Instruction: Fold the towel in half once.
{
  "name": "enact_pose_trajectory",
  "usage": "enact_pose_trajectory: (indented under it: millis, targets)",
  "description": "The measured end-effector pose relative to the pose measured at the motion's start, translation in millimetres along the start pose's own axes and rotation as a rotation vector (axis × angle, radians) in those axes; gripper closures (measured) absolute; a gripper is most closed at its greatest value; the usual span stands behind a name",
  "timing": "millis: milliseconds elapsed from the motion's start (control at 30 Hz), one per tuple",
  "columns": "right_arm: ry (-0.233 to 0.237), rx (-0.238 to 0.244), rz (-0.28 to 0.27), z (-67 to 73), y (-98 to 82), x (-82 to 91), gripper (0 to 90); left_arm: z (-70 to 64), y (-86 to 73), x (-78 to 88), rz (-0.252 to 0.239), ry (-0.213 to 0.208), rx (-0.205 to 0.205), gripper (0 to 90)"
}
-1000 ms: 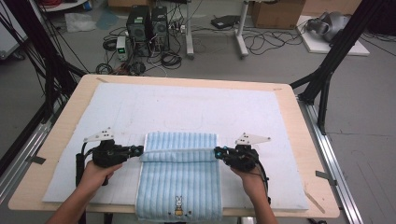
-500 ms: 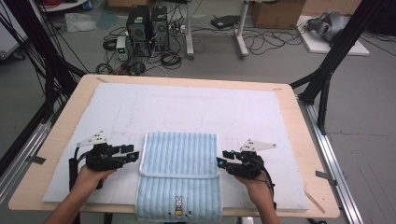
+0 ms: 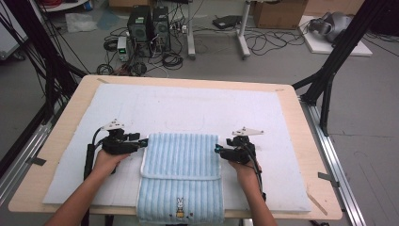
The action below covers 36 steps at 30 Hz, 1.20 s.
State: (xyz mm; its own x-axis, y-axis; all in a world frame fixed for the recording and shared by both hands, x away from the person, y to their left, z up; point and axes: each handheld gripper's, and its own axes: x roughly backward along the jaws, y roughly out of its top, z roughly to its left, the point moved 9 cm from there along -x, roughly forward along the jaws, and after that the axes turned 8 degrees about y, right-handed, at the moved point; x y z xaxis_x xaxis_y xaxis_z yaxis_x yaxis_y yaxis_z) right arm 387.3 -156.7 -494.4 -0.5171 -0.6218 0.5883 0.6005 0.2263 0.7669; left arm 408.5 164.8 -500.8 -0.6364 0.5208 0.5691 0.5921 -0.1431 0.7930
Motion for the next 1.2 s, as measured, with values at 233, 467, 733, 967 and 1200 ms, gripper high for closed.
enact_pose_trajectory:
  millis: [233,467,733,967,1200]
  targets:
    - [-0.021,0.087,0.088,7.0,-7.4,-14.7,53.7,-11.3,-2.6,-6.0,0.039,0.016,-0.090,46.5]
    - [0.007,0.072,0.115,12.6,-7.2,-15.8,76.3,-17.1,-5.2,-6.7,0.048,0.030,-0.181,75.1]
    - [0.048,0.058,0.100,12.2,-4.7,-16.2,84.1,-15.2,2.5,-12.0,0.052,0.006,-0.101,87.0]
    - [-0.020,0.103,0.093,0.5,9.1,-23.2,84.1,-7.0,26.8,-24.6,0.032,0.024,-0.061,87.0]
    - [-0.049,0.054,0.058,-19.0,24.1,-35.6,84.1,7.2,48.5,-45.6,0.025,0.074,-0.031,87.3]
